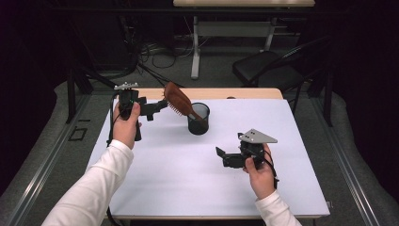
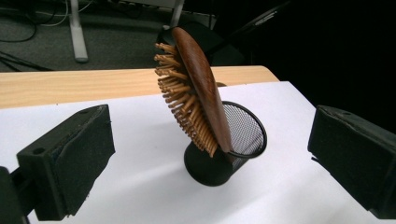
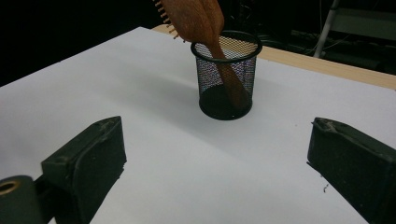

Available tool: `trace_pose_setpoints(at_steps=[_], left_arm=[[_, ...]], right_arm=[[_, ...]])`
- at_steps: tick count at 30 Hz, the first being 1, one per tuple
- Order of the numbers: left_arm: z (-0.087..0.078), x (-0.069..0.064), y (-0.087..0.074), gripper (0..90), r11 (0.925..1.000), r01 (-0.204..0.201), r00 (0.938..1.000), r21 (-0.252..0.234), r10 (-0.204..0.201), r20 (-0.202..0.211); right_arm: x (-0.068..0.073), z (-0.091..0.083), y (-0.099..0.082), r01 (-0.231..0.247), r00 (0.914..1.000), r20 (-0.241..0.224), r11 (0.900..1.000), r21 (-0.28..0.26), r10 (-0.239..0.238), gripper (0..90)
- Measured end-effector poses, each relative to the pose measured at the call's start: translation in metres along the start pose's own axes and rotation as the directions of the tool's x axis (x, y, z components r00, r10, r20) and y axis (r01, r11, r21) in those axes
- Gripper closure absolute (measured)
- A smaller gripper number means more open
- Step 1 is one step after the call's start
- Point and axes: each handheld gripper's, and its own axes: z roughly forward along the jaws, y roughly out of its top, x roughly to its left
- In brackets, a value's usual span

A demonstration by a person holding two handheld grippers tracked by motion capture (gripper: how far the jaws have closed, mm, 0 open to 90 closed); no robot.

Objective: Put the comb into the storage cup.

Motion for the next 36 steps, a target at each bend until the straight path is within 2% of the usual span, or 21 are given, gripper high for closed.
trace_pose_setpoints(at_steps=[7, 13, 16, 26, 30, 36], left_arm=[[-0.008, -0.004, -0.009, 0.4, 0.9984, -0.052, 0.9984, 0.021, 0.052, 0.020], [-0.014, -0.008, -0.015, 0.4, 0.9967, -0.077, 0.9960, 0.026, 0.075, 0.048], [-0.018, -0.011, -0.019, 0.4, 0.9941, -0.102, 0.9934, 0.037, 0.100, 0.055], [-0.025, -0.019, -0.033, 0.5, 0.9873, -0.150, 0.9857, 0.053, 0.145, 0.086], [-0.027, -0.018, -0.040, 0.6, 0.9890, -0.140, 0.9863, 0.048, 0.135, 0.096], [-0.031, -0.015, -0.053, 0.7, 0.9863, -0.154, 0.9855, 0.060, 0.149, 0.081]], right_arm=[[0.001, 0.000, 0.000, 0.001, 1.0000, 0.000, 1.0000, 0.003, -0.001, 3.7], [0.001, 0.001, 0.000, 0.005, 1.0000, 0.001, 1.0000, 0.004, -0.005, 3.8], [0.001, 0.001, 0.001, -0.002, 1.0000, -0.001, 1.0000, 0.005, 0.002, 3.7], [0.003, -0.003, 0.000, 0.002, 1.0000, 0.003, 0.9999, 0.017, -0.002, 3.6], [0.001, -0.005, -0.001, 0.011, 0.9999, 0.007, 0.9996, 0.027, -0.011, 3.5], [-0.006, -0.010, -0.008, 0.013, 0.9995, 0.029, 0.9992, 0.037, -0.014, 3.5]])
